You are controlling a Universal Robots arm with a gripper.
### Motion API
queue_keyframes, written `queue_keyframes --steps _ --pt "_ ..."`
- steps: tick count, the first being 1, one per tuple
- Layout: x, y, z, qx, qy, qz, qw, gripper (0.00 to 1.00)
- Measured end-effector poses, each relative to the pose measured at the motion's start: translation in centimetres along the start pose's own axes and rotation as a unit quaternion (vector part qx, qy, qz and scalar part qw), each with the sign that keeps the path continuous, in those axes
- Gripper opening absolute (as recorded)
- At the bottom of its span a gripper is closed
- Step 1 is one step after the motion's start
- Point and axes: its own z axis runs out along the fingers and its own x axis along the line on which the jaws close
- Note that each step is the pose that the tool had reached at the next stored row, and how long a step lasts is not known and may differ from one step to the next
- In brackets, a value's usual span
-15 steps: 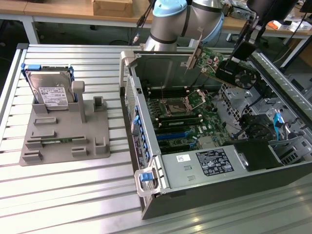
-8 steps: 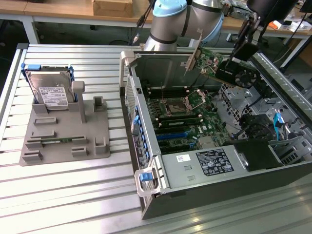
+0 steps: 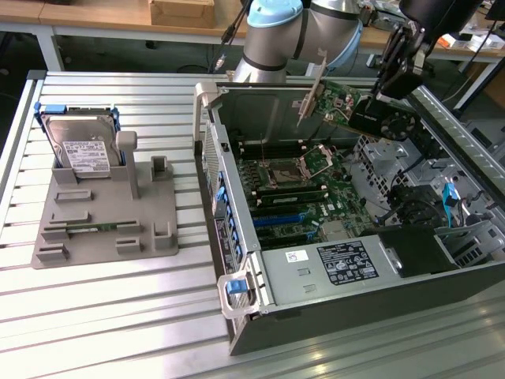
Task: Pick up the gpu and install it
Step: 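Insert the gpu into the slot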
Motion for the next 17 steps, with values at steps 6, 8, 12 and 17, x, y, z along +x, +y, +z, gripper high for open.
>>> queue_keyframes --steps 6,8,12,17 --pt "0.00 0.00 0.00 -0.0005 0.0017 -0.038 0.9993 0.27" --pt "0.00 0.00 0.00 -0.0006 0.0022 -0.051 0.9987 0.27" --pt "0.00 0.00 0.00 -0.0009 0.0031 -0.072 0.9974 0.27" --pt "0.00 0.00 0.00 -0.0012 0.0041 -0.095 0.9955 0.27"
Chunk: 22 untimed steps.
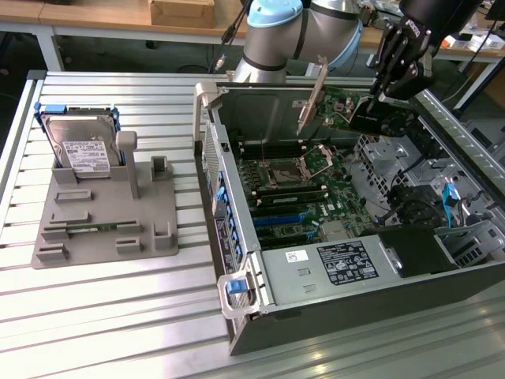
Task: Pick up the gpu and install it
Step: 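Insert the gpu into the slot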
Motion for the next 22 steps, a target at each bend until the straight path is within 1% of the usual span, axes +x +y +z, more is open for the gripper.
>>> queue_keyframes --steps 7,12,17,22 --pt "0.00 0.00 0.00 -0.0002 0.0008 -0.018 0.9998 0.27" --pt "0.00 0.00 0.00 -0.0005 0.0017 -0.039 0.9992 0.27" --pt "0.00 0.00 0.00 -0.0008 0.0029 -0.067 0.9978 0.27" --pt "0.00 0.00 0.00 -0.0012 0.0042 -0.096 0.9954 0.27"
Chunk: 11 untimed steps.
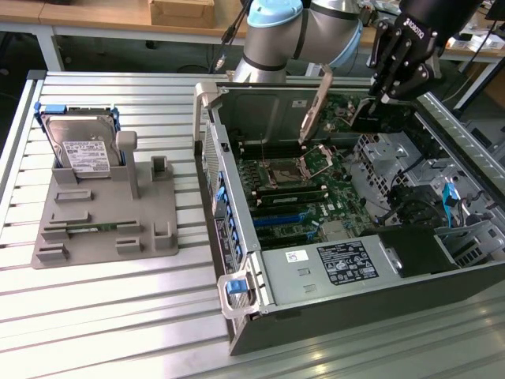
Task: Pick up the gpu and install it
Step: 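Insert the gpu into the slot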
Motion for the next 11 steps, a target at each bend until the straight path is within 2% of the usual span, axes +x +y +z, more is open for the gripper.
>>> queue_keyframes --steps 5,11 --pt "0.00 0.00 0.00 -0.0003 0.0012 -0.027 0.9996 0.27" --pt "0.00 0.00 0.00 -0.0007 0.0025 -0.058 0.9983 0.27"
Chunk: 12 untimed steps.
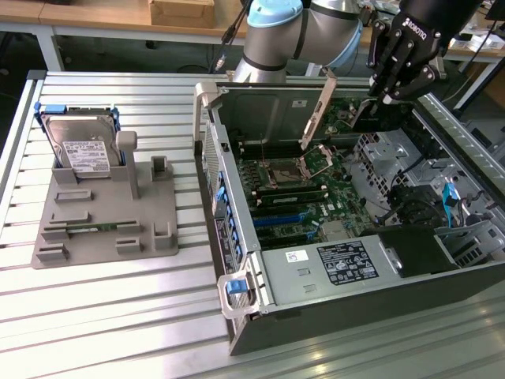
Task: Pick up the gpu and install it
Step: 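Insert the gpu into the slot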
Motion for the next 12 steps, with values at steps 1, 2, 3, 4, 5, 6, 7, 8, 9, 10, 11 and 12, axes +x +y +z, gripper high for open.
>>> queue_keyframes --steps 1,2,3,4,5,6,7,8,9,10,11,12 --pt "0.00 0.00 0.00 -0.0001 0.0002 -0.005 1.0000 0.27" --pt "0.00 0.00 0.00 -0.0001 0.0004 -0.009 1.0000 0.27" --pt "0.00 0.00 0.00 -0.0002 0.0007 -0.017 0.9999 0.27" --pt "0.00 0.00 0.00 -0.0003 0.0009 -0.021 0.9998 0.27" --pt "0.00 0.00 0.00 -0.0003 0.0011 -0.025 0.9997 0.27" --pt "0.00 0.00 0.00 -0.0004 0.0013 -0.029 0.9996 0.27" --pt "0.00 0.00 0.00 -0.0004 0.0015 -0.035 0.9994 0.27" --pt "0.00 0.00 0.00 -0.0005 0.0017 -0.039 0.9992 0.27" --pt "0.00 0.00 0.00 -0.0005 0.0019 -0.044 0.9990 0.27" --pt "0.00 0.00 0.00 -0.0007 0.0023 -0.053 0.9986 0.27" --pt "0.00 0.00 0.00 -0.0007 0.0025 -0.058 0.9983 0.27" --pt "0.00 0.00 0.00 -0.0008 0.0029 -0.066 0.9978 0.27"
